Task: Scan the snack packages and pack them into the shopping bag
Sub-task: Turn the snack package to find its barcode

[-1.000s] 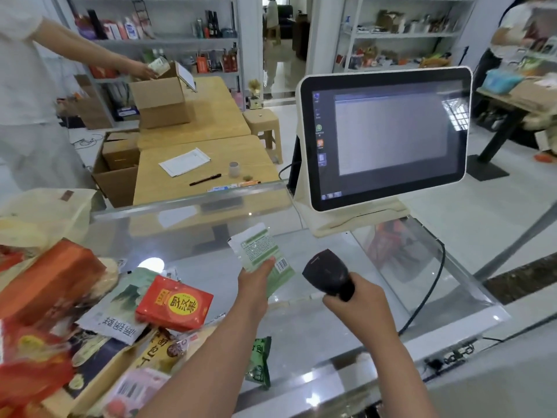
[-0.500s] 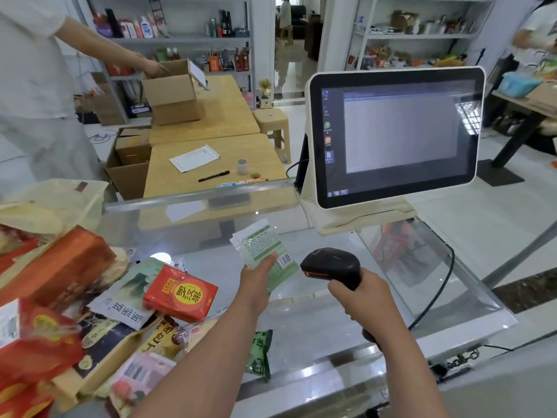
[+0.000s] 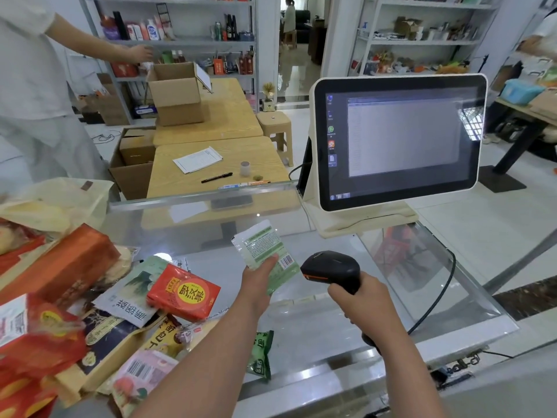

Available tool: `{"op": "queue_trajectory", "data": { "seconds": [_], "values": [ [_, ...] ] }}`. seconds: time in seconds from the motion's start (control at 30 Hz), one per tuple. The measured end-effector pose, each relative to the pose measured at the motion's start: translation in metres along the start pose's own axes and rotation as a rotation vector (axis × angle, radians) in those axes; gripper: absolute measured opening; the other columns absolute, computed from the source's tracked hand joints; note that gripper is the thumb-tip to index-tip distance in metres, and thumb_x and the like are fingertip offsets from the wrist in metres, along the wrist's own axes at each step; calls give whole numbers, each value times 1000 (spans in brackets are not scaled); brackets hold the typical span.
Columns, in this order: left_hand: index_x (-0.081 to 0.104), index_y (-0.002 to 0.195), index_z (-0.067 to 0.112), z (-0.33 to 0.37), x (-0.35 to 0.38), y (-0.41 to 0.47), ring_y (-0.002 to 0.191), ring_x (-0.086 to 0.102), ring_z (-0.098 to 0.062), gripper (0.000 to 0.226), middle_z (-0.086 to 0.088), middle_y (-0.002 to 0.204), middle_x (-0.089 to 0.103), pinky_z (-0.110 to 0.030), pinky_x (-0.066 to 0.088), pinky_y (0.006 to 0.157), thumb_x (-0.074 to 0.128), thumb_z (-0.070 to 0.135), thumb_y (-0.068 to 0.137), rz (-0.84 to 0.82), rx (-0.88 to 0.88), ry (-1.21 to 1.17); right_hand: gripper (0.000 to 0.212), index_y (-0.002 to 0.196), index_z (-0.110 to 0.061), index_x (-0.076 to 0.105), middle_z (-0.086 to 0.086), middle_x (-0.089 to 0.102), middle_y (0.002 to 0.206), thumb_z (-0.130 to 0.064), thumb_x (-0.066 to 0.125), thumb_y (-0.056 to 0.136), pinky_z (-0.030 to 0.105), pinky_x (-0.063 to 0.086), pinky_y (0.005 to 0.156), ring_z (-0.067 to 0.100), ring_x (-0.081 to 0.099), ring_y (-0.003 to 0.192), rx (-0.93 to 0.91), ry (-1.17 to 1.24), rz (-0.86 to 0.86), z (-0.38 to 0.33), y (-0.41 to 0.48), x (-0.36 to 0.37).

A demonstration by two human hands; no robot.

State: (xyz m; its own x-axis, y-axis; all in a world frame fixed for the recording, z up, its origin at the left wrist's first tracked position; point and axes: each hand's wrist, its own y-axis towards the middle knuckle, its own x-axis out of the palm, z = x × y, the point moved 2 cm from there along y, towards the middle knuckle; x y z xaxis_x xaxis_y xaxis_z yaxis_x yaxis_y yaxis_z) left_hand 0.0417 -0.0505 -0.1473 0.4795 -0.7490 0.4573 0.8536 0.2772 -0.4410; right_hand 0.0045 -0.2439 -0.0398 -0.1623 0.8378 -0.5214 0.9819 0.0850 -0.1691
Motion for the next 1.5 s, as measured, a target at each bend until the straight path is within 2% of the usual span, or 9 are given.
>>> {"op": "queue_trajectory", "data": {
  "seconds": [0.2,0.47,0.57,0.67,0.83,1.0,1.1,1.27,1.5],
  "values": [
    [60,125,11,1,-1,-1,105,65,-30,32,-13,117,67,-39,54,86,61,11,93,16,-14,18,11,80,-17,56,-3,58,71,-15,67,77,10,38,49,8,51,62,-38,-29,30,5,2,10],
    [60,124,9,5,4,-6,101,66,-30,31,-14,116,67,-37,56,80,61,11,92,1,-38,-64,37,106,-17,52,1,57,99,-13,67,73,16,34,55,15,55,86,21,-255,-37,40,15,49],
    [62,120,9,11,8,-11,98,67,-29,29,-14,114,68,-34,58,70,61,16,92,-34,-52,-128,50,121,-13,49,4,53,110,-17,67,75,25,45,77,20,53,101,-9,-350,0,44,16,59],
    [61,120,11,24,14,-18,94,67,-28,30,-14,110,67,-34,58,65,57,24,94,-70,-68,-173,87,146,-20,24,4,37,135,-35,70,74,33,35,104,23,33,127,-68,-453,42,34,10,60],
    [63,121,14,53,19,-26,106,62,-31,53,-14,114,67,-45,51,89,34,51,97,-123,-18,-234,73,144,-26,33,-9,36,141,-34,70,82,28,29,109,10,30,132,-242,-48,44,-19,13,69],
    [65,117,9,98,13,-39,114,60,-33,72,-18,115,68,-46,41,106,15,58,98,-215,52,-67,59,131,-43,34,-31,44,115,-31,70,85,6,35,88,-20,45,105,-254,354,-90,-84,23,96],
    [62,126,10,127,2,-46,124,55,-27,71,-13,128,62,-46,35,112,18,59,98,-247,142,26,57,136,-32,41,-16,55,123,-31,68,86,21,44,93,-2,52,114,-185,618,-133,-111,32,118],
    [66,108,31,192,-31,-75,119,55,-12,39,5,116,66,-32,46,92,30,44,101,-89,342,242,43,129,-23,50,3,63,121,-14,63,89,38,51,95,18,60,111,-83,834,-142,-150,37,163],
    [64,105,32,265,-119,-130,97,59,-1,20,15,102,66,-16,47,84,61,18,91,448,791,740,32,120,-9,55,12,66,97,-4,56,89,29,53,60,21,67,78,108,1179,-451,-207,10,204]
  ]
}}
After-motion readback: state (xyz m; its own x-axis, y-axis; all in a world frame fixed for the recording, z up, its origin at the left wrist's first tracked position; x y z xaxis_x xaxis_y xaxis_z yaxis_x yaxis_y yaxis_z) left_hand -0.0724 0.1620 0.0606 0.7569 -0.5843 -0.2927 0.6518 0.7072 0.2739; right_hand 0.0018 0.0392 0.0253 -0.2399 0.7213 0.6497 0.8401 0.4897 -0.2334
